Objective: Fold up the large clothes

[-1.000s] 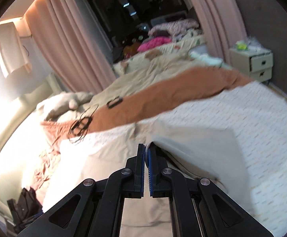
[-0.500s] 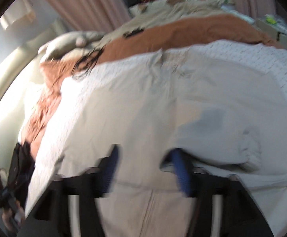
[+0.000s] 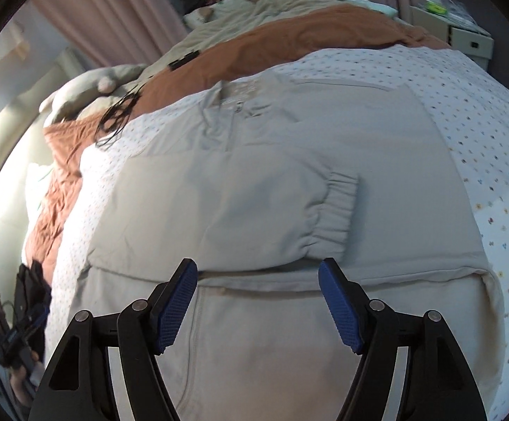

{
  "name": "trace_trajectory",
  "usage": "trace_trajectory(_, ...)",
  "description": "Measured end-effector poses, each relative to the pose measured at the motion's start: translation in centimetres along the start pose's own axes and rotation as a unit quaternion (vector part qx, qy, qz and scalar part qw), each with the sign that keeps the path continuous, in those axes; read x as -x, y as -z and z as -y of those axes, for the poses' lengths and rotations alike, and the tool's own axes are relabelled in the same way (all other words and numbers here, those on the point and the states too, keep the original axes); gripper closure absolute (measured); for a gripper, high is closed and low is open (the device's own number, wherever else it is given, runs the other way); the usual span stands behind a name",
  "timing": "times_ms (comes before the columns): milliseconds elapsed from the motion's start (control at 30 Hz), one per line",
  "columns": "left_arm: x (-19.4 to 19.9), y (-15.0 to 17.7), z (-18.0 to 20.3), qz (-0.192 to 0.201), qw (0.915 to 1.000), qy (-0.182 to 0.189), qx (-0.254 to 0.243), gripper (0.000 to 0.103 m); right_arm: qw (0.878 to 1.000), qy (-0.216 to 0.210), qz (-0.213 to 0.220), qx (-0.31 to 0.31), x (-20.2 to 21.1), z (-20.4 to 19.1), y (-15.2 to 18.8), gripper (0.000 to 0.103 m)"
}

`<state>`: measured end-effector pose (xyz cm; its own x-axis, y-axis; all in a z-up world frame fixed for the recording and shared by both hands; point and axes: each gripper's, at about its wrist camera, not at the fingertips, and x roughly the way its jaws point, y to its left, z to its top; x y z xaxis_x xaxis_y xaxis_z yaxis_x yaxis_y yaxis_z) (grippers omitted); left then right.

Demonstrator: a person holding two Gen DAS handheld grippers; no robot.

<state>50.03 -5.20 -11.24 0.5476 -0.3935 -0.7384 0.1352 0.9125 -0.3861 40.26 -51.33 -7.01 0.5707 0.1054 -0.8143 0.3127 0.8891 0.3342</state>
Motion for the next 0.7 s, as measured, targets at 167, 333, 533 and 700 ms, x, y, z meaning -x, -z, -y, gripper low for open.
trace_trajectory(167, 0.0, 0.1, -1.6, -0.001, 0.9998, -0.018, 0.004, 0.018, 1.0, 0.01, 0.001, -0.029, -2.4, 1.0, -0.7, 0.032)
trace_trajectory(333, 0.0, 0.1, -4.0, -0.005, 0.9988, -0.046, 0.017, 0.018, 0.996, 0.064, -0.015, -0.065, -5.8, 2.7, -1.0, 0.031)
trace_trajectory(533, -0.4, 0.7, -6.5, -0.016, 0.9971, -0.067, 0.032, 0.018, 0.993, 0.077, -0.036, -0.078, -9.1, 4.0, -0.4, 0.031)
trace_trajectory(700, 0.5, 1.1, -8.2, -0.011, 0.996, -0.076, 0.047, 0.018, 0.994, 0.082, -0.011, -0.064, -8.4, 2.6, -0.8, 0.065)
